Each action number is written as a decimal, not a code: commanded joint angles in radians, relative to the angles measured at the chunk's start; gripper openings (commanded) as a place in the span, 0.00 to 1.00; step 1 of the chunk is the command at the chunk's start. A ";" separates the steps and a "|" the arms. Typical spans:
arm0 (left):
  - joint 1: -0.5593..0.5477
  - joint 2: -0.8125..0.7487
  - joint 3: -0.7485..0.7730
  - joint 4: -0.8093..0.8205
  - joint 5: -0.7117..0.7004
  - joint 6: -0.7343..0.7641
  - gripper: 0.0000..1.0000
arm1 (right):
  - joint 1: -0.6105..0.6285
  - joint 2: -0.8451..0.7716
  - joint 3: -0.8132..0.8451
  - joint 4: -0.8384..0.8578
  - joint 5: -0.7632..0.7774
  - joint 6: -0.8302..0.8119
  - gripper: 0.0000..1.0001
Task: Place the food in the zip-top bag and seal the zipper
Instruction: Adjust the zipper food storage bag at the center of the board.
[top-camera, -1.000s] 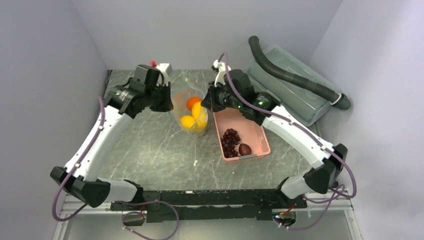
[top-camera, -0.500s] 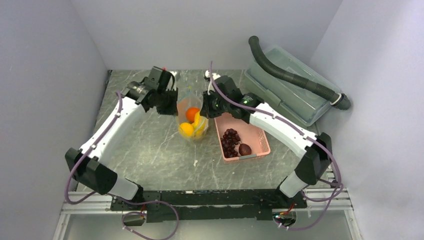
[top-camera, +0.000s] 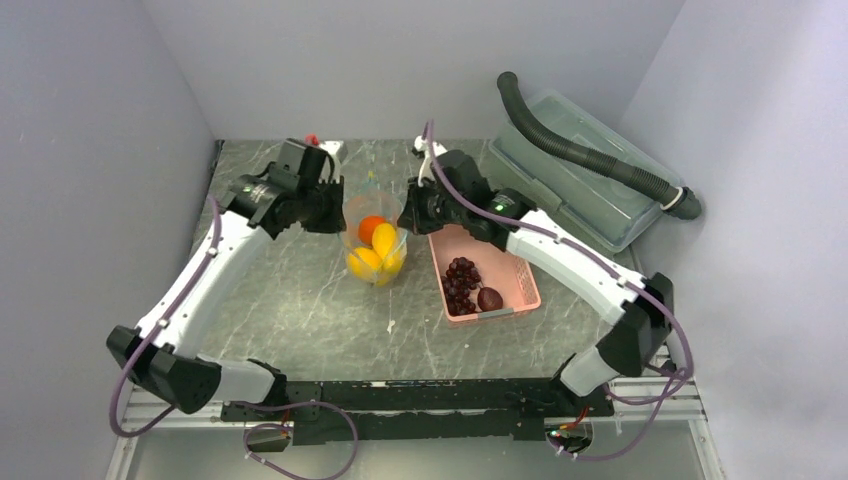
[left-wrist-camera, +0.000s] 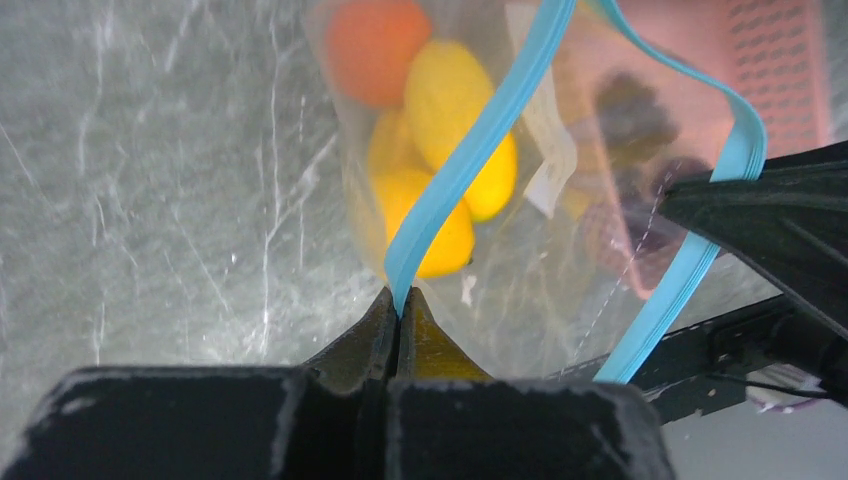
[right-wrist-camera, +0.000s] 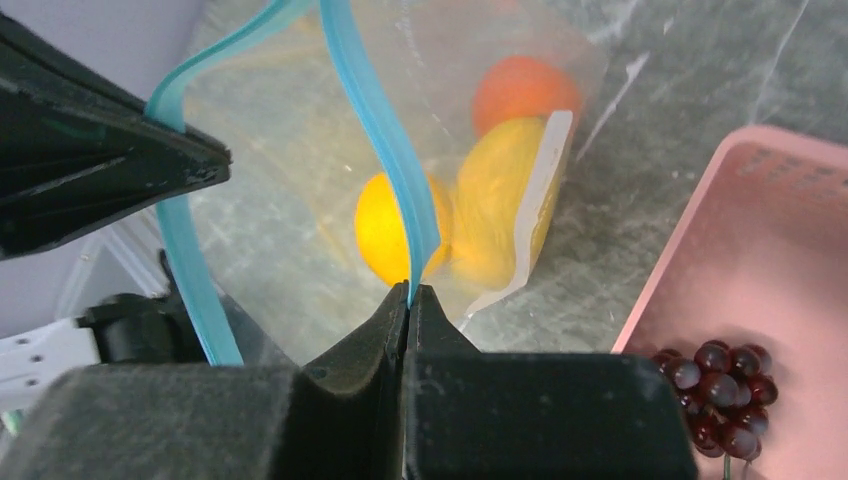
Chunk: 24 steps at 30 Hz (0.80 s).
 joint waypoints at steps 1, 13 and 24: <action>0.000 0.029 -0.097 0.046 -0.009 -0.005 0.00 | 0.002 0.077 -0.054 0.052 -0.022 0.024 0.00; 0.000 0.021 -0.023 0.008 -0.026 0.026 0.00 | 0.002 0.031 -0.009 0.021 0.016 0.008 0.09; 0.000 0.025 0.091 -0.064 -0.169 0.076 0.00 | 0.002 0.041 0.005 0.078 -0.007 0.046 0.02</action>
